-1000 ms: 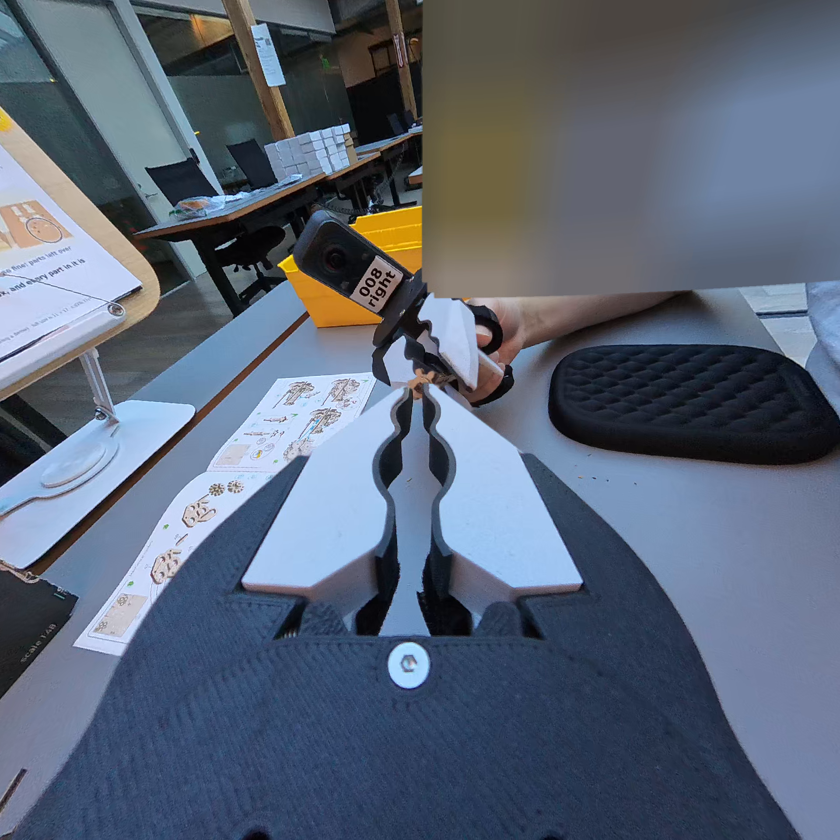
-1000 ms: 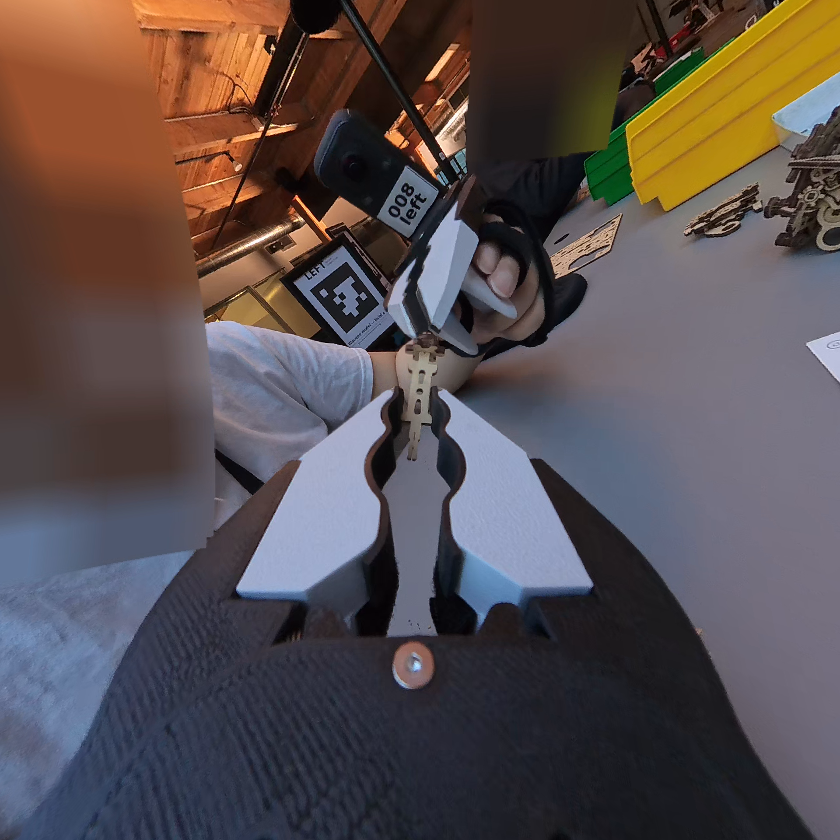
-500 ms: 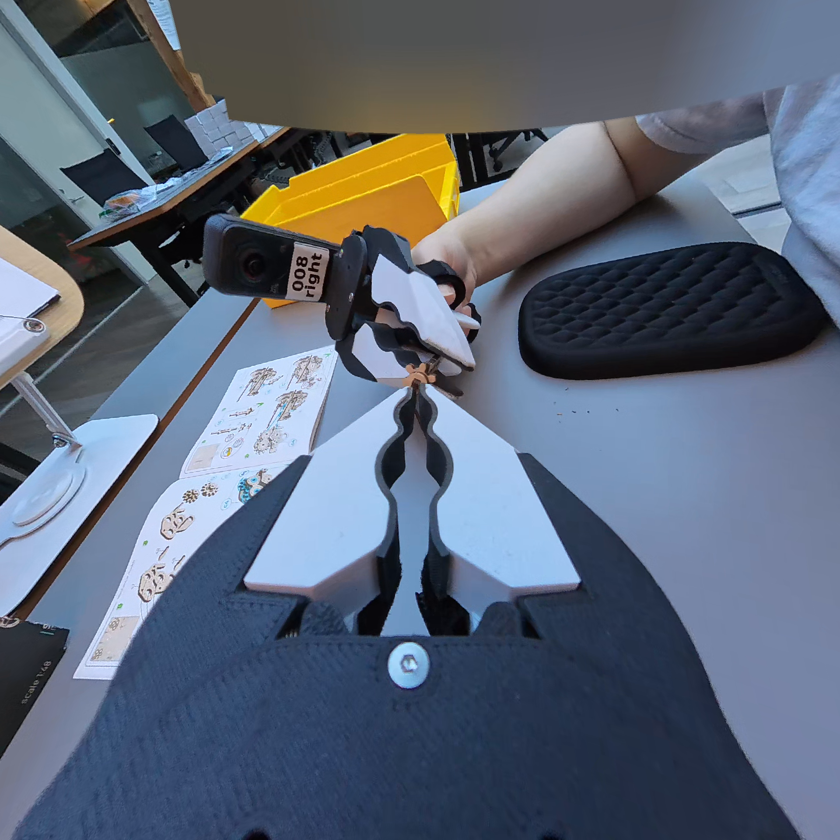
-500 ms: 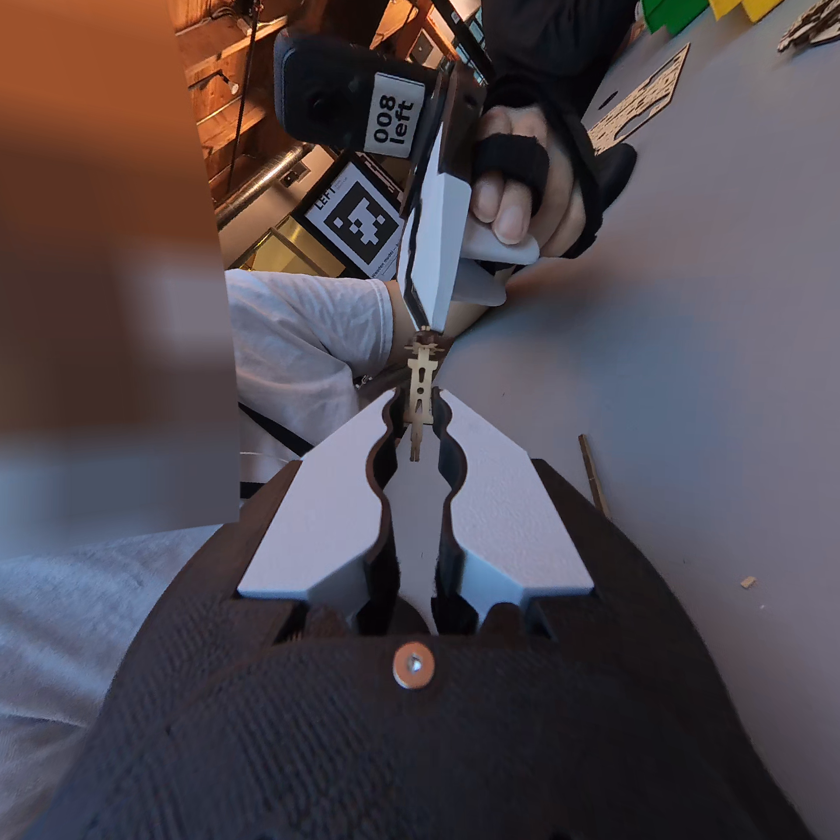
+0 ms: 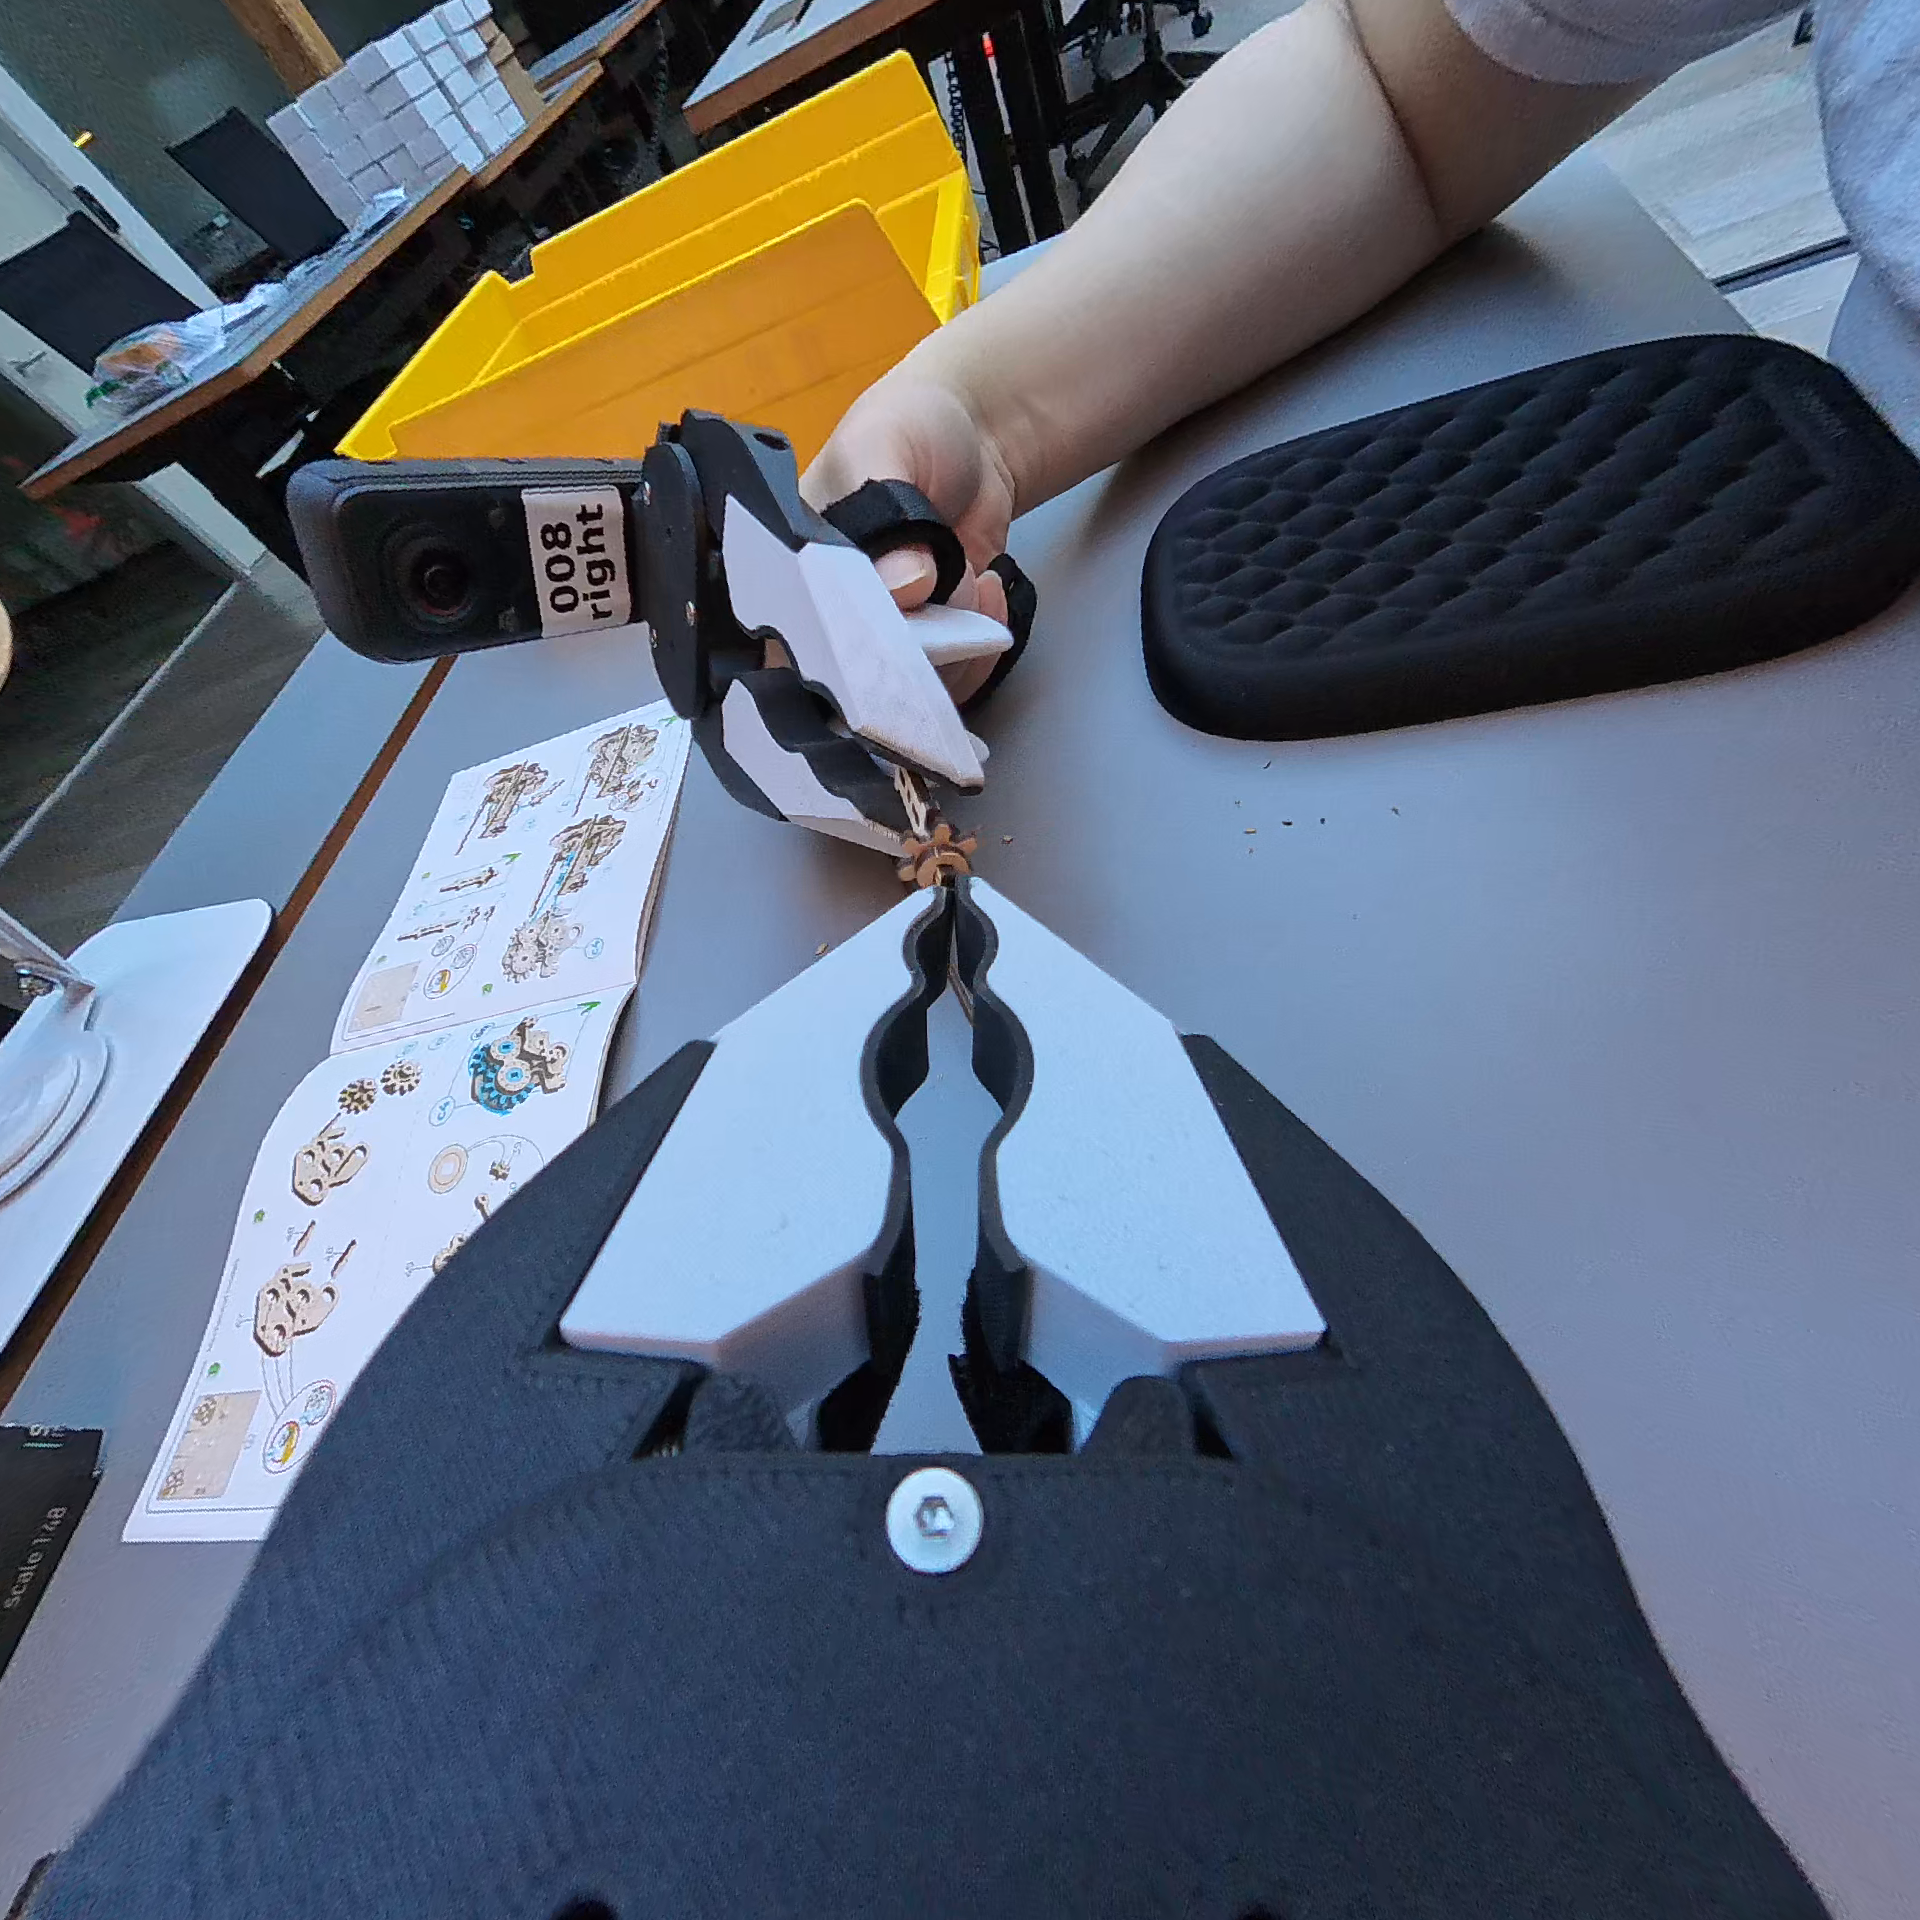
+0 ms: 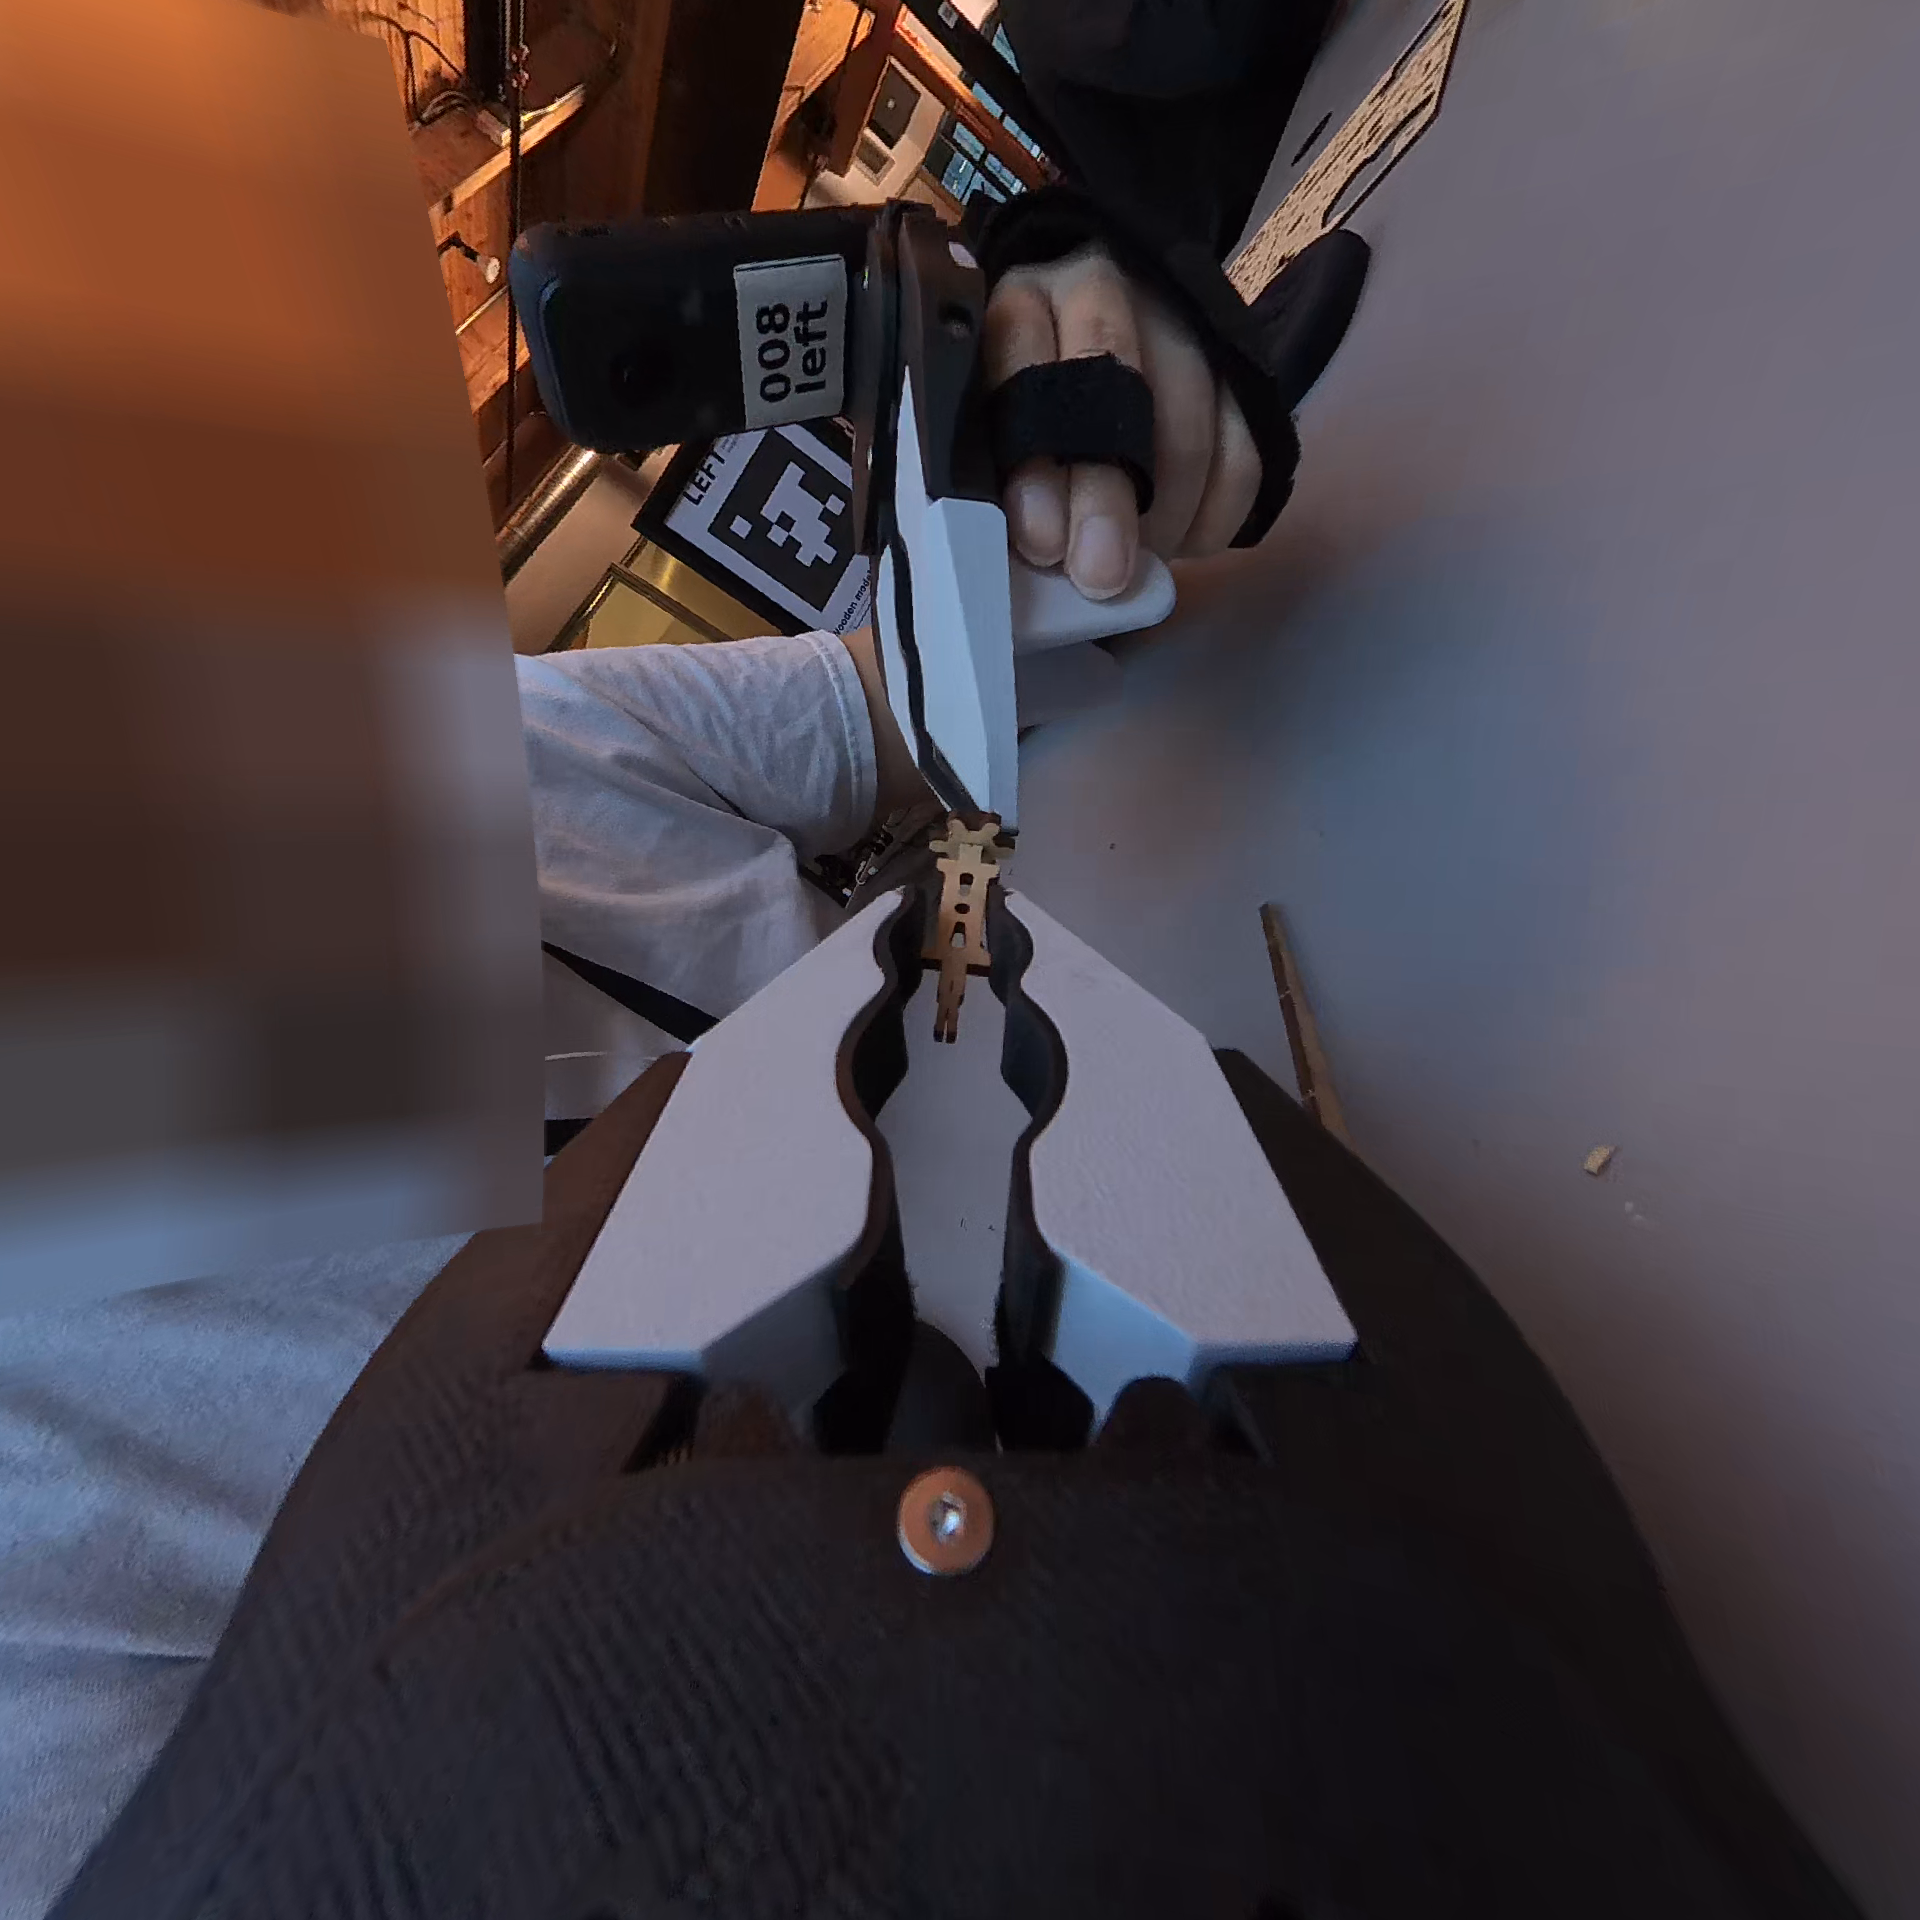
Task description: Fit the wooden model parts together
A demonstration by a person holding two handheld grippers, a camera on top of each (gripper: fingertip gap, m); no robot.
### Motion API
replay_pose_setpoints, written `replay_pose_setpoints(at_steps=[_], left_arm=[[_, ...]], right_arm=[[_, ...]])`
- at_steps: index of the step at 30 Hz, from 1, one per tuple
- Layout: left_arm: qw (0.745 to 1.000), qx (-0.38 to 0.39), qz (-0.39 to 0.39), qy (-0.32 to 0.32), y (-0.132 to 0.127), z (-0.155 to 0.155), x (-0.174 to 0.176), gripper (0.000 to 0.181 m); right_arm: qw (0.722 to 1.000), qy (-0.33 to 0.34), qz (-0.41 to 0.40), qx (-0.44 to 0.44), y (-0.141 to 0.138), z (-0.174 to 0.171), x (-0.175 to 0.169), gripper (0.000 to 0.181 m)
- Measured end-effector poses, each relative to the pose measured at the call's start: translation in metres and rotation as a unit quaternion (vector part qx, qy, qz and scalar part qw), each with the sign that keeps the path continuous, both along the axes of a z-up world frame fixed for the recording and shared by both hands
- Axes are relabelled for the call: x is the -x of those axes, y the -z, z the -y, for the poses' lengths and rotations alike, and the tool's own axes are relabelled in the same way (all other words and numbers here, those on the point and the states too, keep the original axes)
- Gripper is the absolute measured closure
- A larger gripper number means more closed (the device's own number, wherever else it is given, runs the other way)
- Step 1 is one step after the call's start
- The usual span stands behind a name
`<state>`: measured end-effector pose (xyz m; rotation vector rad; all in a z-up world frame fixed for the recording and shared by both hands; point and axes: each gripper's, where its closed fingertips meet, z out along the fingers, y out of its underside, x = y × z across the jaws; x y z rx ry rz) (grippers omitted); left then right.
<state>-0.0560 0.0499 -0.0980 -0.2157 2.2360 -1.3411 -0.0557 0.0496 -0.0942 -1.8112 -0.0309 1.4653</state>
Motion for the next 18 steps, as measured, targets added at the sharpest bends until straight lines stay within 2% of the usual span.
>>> replay_pose_setpoints(at_steps=[6,11,18], left_arm=[[1.000,-0.013,0.007,-0.016,0.014,0.005,-0.004,0.181],[0.999,0.008,0.032,-0.037,0.007,0.007,-0.008,0.181],[0.999,0.022,0.044,-0.015,0.001,0.026,0.000,0.181]], right_arm=[[0.999,0.019,0.031,0.017,0.012,0.004,-0.003,0.172],[0.999,0.041,0.020,0.012,0.010,0.011,-0.002,0.172],[0.994,0.083,0.058,-0.035,0.003,0.028,0.003,0.167]])
